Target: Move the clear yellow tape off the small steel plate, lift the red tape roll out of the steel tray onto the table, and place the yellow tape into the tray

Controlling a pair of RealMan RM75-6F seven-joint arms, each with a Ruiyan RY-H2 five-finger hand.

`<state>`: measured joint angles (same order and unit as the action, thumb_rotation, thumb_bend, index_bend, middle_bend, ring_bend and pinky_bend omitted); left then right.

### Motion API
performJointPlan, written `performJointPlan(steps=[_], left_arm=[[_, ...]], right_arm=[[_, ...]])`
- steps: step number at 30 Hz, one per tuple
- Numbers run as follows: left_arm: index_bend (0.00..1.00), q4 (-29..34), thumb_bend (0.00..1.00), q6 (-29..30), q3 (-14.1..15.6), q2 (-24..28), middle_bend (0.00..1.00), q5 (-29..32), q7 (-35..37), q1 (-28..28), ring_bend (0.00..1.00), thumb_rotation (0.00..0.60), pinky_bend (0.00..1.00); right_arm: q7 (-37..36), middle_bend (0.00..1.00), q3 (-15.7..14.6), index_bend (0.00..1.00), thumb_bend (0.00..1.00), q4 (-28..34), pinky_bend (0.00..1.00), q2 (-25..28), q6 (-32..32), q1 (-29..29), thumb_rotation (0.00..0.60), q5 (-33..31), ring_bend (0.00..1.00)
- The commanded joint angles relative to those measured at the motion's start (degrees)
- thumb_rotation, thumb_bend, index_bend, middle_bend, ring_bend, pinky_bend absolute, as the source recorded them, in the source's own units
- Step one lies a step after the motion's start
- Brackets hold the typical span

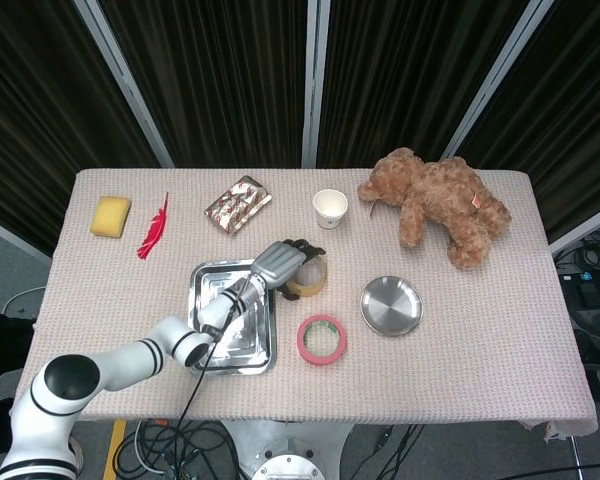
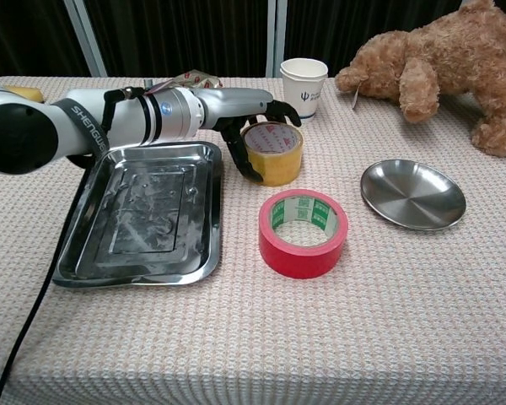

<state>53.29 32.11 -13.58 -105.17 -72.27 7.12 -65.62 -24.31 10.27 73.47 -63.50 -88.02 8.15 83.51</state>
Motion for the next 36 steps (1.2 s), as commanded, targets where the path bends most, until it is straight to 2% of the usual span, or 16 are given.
performJointPlan(steps=[1,7,12,17,20,23,27,29,33,36], left_arm=[[0.28,0.15,0.16,0.89,-0.12,-0.11,0.34,0.00,-0.30,0.17,0.26,0.600,0.35],[0.38,2.97,0.20,3.02,-0.37,1.37,0.41,-0.33,-0.93,0.73,0.33,0.600,0.41],[0.38,11.86,0.20,7.35,0.19,8.07,0.41,-0.37,-3.92,4.01,0.33,0.600,0.41],[0.38,23.28,0.19,13.45,2.95,16.51,0.41,1.52,-9.41,10.62,0.33,0.600,0.41],[0.38,29.13,0.19,17.42,5.27,19.09,0.41,2.74,-13.46,14.39,0.33,0.600,0.41],[0.38,33.02,0.19,20.76,7.26,19.47,0.41,3.86,-16.29,17.49,0.33,0.600,0.41],[0.37,34.39,0.19,22.71,8.93,18.35,0.41,4.11,-18.30,19.57,0.33,0.600,0.41],[0.34,33.78,0.18,22.69,9.51,17.55,0.37,4.06,-19.46,19.89,0.29,0.600,0.39],[0.13,33.98,0.14,19.96,9.76,18.05,0.14,4.72,-19.56,19.42,0.08,0.600,0.23],[0.06,33.77,0.11,20.37,9.64,18.33,0.04,4.22,-19.82,19.72,0.01,0.600,0.15]], right_arm=[[0.16,0.00,0.02,0.00,0.00,0.00,0.00,-0.05,0.10,0.03,0.600,-0.05,0.00],[0.42,0.00,0.20,0.00,0.00,0.33,0.00,0.12,0.11,0.00,0.600,-0.19,0.00],[0.54,0.00,0.36,0.00,0.00,0.85,0.00,0.51,-0.17,-0.04,0.600,-0.04,0.00],[0.82,0.00,0.39,0.00,0.00,1.13,0.00,0.64,-0.04,0.19,0.600,0.24,0.00],[1.09,0.00,0.42,0.00,0.00,1.38,0.00,0.31,0.41,0.59,0.600,0.30,0.00],[1.36,0.00,0.43,0.00,0.00,1.59,0.00,-0.01,1.11,1.20,0.600,0.50,0.00],[2.12,0.00,0.31,0.00,0.00,2.08,0.00,-0.15,1.19,1.71,0.600,1.21,0.00],[2.57,0.00,0.24,0.00,0.00,2.41,0.00,-0.21,1.02,1.72,0.600,1.38,0.00],[3.02,0.00,0.10,0.00,0.00,2.41,0.00,-0.31,1.35,1.75,0.600,1.17,0.00],[3.14,0.00,-0.15,0.00,0.00,2.33,0.00,-0.38,1.57,1.87,0.600,1.45,0.00]])
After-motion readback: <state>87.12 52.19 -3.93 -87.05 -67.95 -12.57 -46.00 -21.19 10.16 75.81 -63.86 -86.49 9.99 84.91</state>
